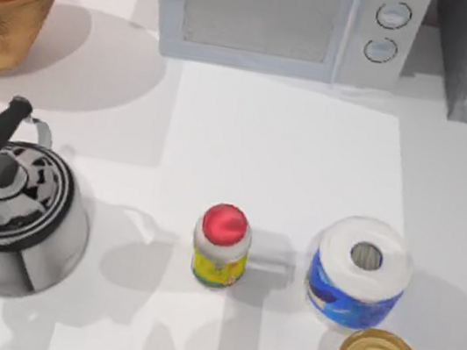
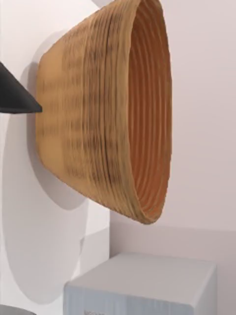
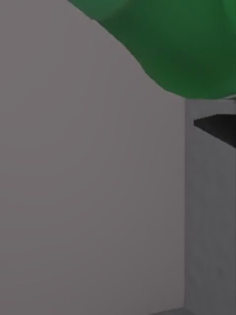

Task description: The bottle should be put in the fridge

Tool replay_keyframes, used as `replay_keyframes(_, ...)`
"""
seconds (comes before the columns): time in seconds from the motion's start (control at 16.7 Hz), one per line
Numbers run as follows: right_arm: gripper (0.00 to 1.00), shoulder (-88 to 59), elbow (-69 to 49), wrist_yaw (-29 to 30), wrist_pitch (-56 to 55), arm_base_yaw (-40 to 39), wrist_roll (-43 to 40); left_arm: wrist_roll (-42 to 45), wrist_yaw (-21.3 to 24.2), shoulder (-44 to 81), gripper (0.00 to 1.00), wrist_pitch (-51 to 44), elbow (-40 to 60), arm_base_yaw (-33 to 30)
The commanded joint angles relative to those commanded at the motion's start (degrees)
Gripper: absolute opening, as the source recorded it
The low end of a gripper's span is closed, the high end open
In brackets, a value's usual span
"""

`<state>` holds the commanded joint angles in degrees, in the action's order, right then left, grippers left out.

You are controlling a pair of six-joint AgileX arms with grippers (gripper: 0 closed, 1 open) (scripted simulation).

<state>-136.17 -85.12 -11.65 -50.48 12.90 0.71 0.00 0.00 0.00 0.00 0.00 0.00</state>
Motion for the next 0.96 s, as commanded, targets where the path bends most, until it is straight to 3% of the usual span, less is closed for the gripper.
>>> replay_keyframes(0.6,0.98,0.0,0.0,0.0,0.0,0.0,0.0,0.0,0.0,0.0,1.00,0.0,0.0,0.0)
replay_keyframes(0.96,1.00,0.0,0.0,0.0,0.0,0.0,0.0,0.0,0.0,0.0,1.00,0.0,0.0,0.0)
